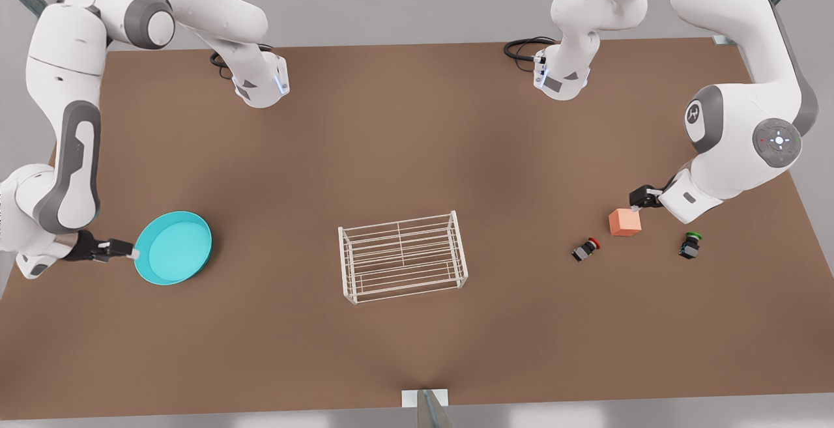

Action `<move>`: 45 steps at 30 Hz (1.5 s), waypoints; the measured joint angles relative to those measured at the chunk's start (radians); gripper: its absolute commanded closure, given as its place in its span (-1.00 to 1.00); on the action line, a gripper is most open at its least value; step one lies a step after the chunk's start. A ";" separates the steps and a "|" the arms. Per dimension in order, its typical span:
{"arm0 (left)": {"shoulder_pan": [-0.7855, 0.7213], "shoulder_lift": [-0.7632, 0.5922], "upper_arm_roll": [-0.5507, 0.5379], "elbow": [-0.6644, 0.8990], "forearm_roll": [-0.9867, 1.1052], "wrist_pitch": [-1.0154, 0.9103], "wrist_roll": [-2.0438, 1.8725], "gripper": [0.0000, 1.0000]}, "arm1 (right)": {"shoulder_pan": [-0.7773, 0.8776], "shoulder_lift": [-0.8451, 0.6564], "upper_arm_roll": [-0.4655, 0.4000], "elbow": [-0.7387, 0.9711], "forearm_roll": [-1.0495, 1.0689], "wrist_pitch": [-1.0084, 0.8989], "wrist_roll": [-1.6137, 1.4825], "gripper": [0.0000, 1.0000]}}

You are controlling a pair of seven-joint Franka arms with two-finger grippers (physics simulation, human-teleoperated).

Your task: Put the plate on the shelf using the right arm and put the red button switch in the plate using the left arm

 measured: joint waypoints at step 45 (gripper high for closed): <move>-0.001 0.000 0.000 -0.002 0.002 -0.002 0.024 -1.00 | -0.088 0.253 -0.009 -0.006 0.071 0.136 -0.452 0.22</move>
